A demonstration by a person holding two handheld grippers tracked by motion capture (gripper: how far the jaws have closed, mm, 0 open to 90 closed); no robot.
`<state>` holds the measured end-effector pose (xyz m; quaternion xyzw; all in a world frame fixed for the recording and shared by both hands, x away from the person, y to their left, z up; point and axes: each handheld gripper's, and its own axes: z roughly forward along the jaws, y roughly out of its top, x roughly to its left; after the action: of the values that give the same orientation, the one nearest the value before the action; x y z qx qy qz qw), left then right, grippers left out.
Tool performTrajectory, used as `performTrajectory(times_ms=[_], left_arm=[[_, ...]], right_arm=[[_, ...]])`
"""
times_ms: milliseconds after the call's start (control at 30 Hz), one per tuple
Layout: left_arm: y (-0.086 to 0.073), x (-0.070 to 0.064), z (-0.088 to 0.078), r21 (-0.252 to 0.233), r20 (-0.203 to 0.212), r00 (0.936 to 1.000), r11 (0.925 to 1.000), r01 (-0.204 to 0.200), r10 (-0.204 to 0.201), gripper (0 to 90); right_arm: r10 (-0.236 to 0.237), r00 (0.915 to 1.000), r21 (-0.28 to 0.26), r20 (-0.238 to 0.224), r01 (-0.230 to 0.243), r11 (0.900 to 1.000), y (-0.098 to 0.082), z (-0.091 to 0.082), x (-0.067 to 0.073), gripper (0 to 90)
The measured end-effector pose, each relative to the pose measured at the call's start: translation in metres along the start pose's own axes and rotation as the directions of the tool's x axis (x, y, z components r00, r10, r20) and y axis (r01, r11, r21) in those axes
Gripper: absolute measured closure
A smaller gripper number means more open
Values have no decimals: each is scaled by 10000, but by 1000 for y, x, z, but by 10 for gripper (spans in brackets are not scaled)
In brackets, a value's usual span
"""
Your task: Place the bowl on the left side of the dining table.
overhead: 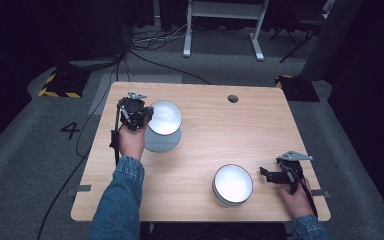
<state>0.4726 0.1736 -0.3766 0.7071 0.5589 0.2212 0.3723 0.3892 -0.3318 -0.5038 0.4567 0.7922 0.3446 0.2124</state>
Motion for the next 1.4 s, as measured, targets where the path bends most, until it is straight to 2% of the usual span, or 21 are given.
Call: performTrajectory(times_ms=[400,600,767,833,900,1000,1033,1133,1200,1267,1300,1400], left_arm=[[-7,12,25,629,-166,9987,9968,494,-485,798],[-11,18,37,830,9,9957,9923,917,-921,795],[-12,19,44,1142,-107,9961,9896,878,-872,795],[-14,20,48,1196,-165,9949,9877,1011,-998,795],[-15,22,50,1286,-237,9956,9873,933,-910,795],[-17,24,54,1344,-239,9940,9849,1093,-1071,794],[-17,24,55,1372,-172,9920,9825,1260,-1248,794],[-20,28,59,1465,-250,9928,9819,1198,-1174,794],[-21,28,62,1549,-245,9912,9790,1325,-1302,793],[-22,29,64,1627,-236,9926,9792,1212,-1189,793],[-23,28,65,1653,-171,9908,9770,1349,-1339,793],[-24,30,66,1636,-230,9920,9784,1262,-1241,793]], right_arm=[[3,10000,-1,2,-3,10000,0,0,0,153],[5,10000,-22,-4,-5,10000,0,0,0,153],[2,10000,-16,-2,-2,10000,0,0,0,153],[2,10000,-20,-3,-2,10000,0,0,0,153],[3,10000,-20,0,-3,10000,0,0,0,153],[3,10000,-19,-1,-3,10000,0,0,0,153],[1,10000,-20,1,-1,10000,0,0,0,153],[40,10000,-30,37,-40,10000,0,0,1,153],[36,10000,-32,37,-35,10000,0,0,1,154],[41,10000,-29,37,-40,10000,0,0,1,153],[35,10000,-32,39,-35,10000,0,0,1,153],[38,10000,-31,37,-38,10000,0,0,1,154]])
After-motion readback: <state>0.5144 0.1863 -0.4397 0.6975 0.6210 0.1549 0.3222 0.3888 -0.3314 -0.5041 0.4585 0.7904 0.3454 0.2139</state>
